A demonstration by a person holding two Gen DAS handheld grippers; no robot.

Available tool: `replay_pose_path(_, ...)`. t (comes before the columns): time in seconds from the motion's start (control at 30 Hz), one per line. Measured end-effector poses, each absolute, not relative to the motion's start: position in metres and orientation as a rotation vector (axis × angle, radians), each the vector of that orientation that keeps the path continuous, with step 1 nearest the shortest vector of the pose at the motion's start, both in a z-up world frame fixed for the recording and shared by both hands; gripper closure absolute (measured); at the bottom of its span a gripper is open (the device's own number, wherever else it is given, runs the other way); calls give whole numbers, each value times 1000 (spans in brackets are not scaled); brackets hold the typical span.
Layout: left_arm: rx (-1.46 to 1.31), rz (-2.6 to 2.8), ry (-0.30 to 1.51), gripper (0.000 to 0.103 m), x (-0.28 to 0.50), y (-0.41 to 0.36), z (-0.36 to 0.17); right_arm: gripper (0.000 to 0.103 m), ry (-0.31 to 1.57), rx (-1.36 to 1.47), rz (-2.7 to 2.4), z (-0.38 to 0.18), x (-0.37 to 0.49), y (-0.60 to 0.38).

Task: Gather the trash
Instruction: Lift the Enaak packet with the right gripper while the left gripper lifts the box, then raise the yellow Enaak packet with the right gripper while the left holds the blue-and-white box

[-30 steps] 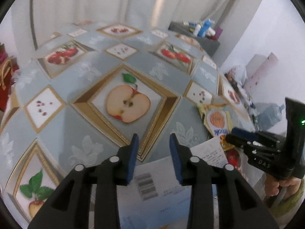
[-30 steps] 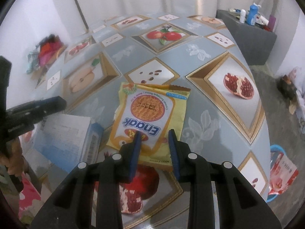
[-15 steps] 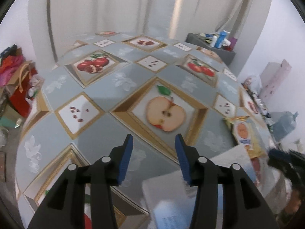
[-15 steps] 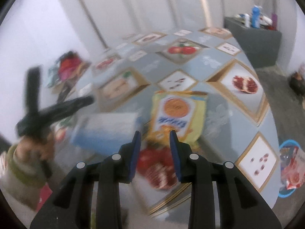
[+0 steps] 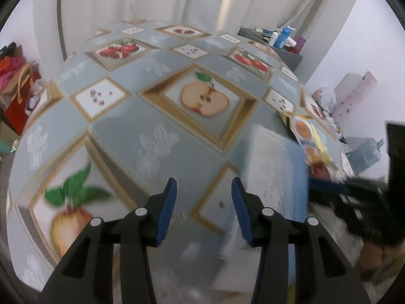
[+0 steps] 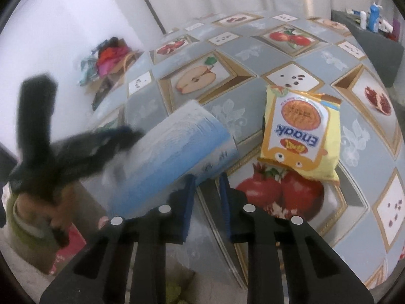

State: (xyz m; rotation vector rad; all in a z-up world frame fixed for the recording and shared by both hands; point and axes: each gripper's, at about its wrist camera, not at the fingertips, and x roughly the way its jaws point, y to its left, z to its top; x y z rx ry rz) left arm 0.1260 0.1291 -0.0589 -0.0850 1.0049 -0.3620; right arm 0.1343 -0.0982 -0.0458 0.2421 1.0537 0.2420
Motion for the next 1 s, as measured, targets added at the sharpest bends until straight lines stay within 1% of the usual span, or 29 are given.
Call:
replay_pose_path(0.13,-118,-357,1010,60,110,133,-59,85,1054,259,239,-47,140,-98)
replay_pose_path(0.37,-170,-339,992,60,102,138,-53,85,1032,269,240,-41,141,-99)
replay_pose_path(0.43,-184,-344,975,58,101,137,-46,85,1000,275,212,-34,137,-106)
replay_pose_path(0.47,-190,-355,968,53,101,134,-42,84,975,285,189,-29,132,-114)
replay_pose_path(0.5,-194,-366,968,42,101,129,-38,79,961,294,174,-26,129,-119)
replay_pose_path(0.53,-199,-380,968,37,101,124,-35,70,941,306,141,-22,124,-128)
replay_pose_path(0.57,-204,-394,968,30,101,119,-33,66,926,311,110,-18,119,-136)
replay_pose_path(0.63,-206,-423,973,22,101,103,-32,59,909,315,75,-15,114,-147)
replay_pose_path(0.67,-199,-425,975,16,102,97,-33,57,901,319,45,-13,110,-156)
replay_pose_path(0.7,-186,-421,978,14,102,89,-34,53,898,319,27,-12,108,-161)
replay_pose_path(0.8,-160,-391,995,12,105,70,-43,50,892,317,-23,-12,102,-175)
replay_pose_path(0.97,-84,-275,1020,12,109,56,-58,42,881,326,-66,-16,100,-185)
replay_pose_path(1.0,-83,-264,1028,12,111,56,-61,38,881,324,-70,-17,100,-185)
